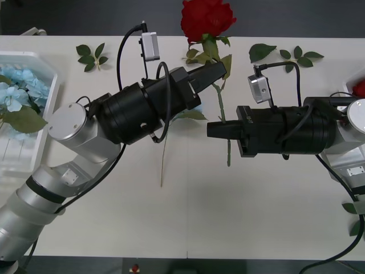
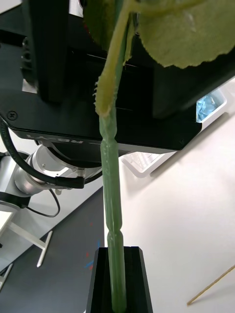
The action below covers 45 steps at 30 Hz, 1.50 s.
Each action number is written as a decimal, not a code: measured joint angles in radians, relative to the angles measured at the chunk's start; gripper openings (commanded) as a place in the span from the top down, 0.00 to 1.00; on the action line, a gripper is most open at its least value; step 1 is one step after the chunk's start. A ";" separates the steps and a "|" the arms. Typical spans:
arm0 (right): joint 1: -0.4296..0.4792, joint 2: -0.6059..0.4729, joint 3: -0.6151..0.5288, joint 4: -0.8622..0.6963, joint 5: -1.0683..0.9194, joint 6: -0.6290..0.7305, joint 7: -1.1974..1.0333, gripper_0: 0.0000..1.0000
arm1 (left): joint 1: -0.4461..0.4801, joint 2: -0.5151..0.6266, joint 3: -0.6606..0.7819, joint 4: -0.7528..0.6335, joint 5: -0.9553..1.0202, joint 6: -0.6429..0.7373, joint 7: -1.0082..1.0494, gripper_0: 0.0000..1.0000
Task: Put the red flowers into the right box and the blue flowers into the left box
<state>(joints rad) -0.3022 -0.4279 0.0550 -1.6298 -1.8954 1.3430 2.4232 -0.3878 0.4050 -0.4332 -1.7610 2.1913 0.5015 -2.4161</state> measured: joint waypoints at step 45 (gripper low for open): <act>0.193 -0.711 -0.319 0.136 0.549 -0.073 -0.584 1.00 | -0.167 0.198 0.044 0.345 -0.868 0.384 0.365 0.00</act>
<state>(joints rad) -0.1096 -1.1387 -0.2644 -1.4937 -1.3466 1.2699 1.8389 -0.5553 0.6028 -0.3890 -1.4161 1.3231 0.8860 -2.0507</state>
